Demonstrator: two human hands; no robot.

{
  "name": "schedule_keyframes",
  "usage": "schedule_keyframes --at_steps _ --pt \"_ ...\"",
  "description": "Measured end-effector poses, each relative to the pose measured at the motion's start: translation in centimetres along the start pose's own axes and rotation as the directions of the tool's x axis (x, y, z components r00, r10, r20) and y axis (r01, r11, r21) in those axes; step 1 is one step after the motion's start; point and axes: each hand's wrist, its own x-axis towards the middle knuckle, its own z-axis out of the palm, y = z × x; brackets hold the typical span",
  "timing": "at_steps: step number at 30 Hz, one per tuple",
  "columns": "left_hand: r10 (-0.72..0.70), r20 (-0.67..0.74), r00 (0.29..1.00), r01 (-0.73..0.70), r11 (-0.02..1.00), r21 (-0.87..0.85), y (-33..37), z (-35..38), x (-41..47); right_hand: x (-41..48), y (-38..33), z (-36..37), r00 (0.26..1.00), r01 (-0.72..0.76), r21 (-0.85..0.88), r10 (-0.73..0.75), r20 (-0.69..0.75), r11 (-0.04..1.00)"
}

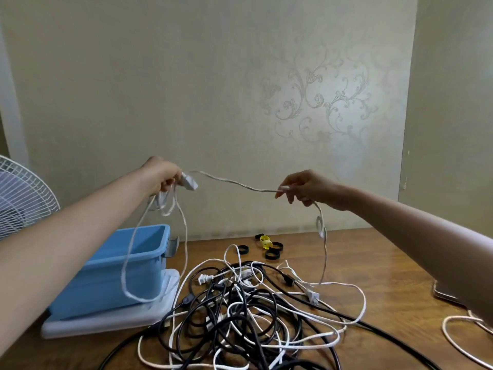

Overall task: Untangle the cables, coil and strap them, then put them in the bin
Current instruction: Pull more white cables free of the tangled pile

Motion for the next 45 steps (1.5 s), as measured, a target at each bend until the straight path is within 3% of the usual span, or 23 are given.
schedule_keyframes --at_steps 3,5,7,10,12,14,16,18,22,25,30,36,41,45 --pt "-0.11 0.225 0.968 -0.003 0.893 0.45 -0.3 -0.8 -0.9 -0.3 0.6 -0.8 0.992 0.017 0.016 -0.015 -0.123 1.0" --pt "-0.202 0.329 0.923 0.021 0.877 0.48 -0.2 -1.1 -1.1 -0.1 1.2 -1.3 0.968 -0.017 0.065 0.033 -0.249 0.998" --pt "-0.241 0.377 0.894 0.081 0.917 0.392 -0.2 -1.4 -1.1 -0.1 1.9 -2.1 0.943 -0.087 0.155 0.131 -0.307 0.984" --pt "-0.227 0.288 0.93 0.187 0.969 0.16 -0.6 -2.1 -0.2 -0.4 3.3 -3.2 0.922 -0.198 0.195 0.25 -0.296 0.961" --pt "-0.218 0.249 0.944 0.257 0.957 -0.137 -0.6 -2.5 0.6 -0.6 4.2 -3.5 0.927 -0.251 0.117 0.274 -0.258 0.961" --pt "-0.148 0.339 0.929 0.281 0.878 -0.387 -0.1 -1.9 0.7 -0.6 4.2 -2.9 0.956 -0.245 -0.011 0.24 -0.167 0.969" --pt "0.009 0.436 0.9 0.199 0.88 -0.431 0.5 0.0 -0.1 -0.5 2.9 -1.3 0.981 -0.191 -0.072 0.187 -0.057 0.979" --pt "0.131 0.495 0.859 0.062 0.933 -0.354 1.2 2.8 -2.2 -0.1 0.9 0.5 0.995 -0.092 -0.058 0.094 0.03 0.994" --pt "0.298 0.59 0.75 -0.278 0.952 -0.126 2.1 7.9 -6.7 0.8 -2.5 2.2 0.998 0.06 0.008 -0.06 0.016 0.998" --pt "0.4 0.526 0.751 -0.397 0.909 -0.125 2.5 8.6 -7.6 0.7 -3.7 1.4 0.994 0.106 0.068 -0.106 -0.011 0.992" --pt "0.289 0.342 0.894 -0.142 0.908 -0.395 3.2 6.5 -4.1 -0.5 -2.7 -1.7 0.994 0.044 0.167 -0.06 0.094 0.985" --pt "0.146 0.187 0.971 -0.083 0.948 -0.308 2.0 4.7 -2.3 -0.6 -1.7 -1.5 0.999 0.022 0.04 -0.021 -0.028 0.999" --pt "0.144 0.142 0.979 -0.095 0.948 -0.305 1.5 3.6 -1.5 -0.4 -0.8 -1.0 0.982 -0.015 0.233 0.058 -0.182 0.972" --pt "0.173 0.073 0.982 -0.141 0.937 -0.32 1.6 2.4 -0.5 -0.5 0.0 -0.9 0.962 -0.075 0.259 0.138 -0.236 0.963"
